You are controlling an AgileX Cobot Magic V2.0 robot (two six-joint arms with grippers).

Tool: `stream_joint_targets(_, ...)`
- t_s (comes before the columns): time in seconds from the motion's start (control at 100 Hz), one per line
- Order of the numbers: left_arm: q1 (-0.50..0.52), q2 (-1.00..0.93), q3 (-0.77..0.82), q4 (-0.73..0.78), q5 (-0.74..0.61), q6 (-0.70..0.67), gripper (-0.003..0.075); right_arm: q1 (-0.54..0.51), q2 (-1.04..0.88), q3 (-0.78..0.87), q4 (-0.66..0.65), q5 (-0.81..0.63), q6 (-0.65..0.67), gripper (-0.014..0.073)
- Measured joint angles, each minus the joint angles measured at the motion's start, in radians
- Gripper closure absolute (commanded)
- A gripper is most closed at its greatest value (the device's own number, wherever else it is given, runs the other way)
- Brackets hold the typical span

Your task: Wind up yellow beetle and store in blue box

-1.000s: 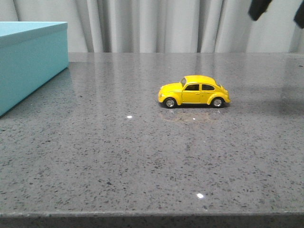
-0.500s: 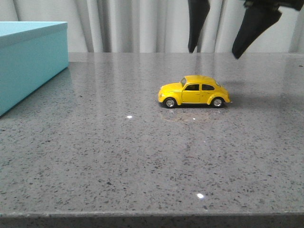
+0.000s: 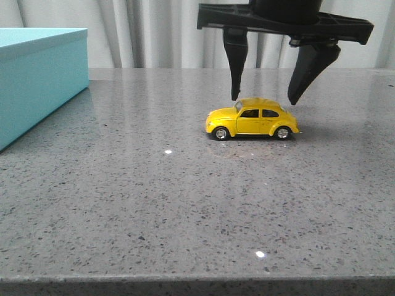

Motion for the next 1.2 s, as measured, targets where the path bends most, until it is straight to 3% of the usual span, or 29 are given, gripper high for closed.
stream_joint_targets(0.68,0.0,0.0,-0.002,0.008,0.0,0.0,0.0741,0.0,0.051,-0.021,-0.015,0.006,0.015,0.0086)
stream_joint_targets(1.2,0.0,0.0,-0.002,0.008,0.0,0.0,0.0741,-0.121,0.045,-0.019,0.01,0.082,-0.054,0.0086)
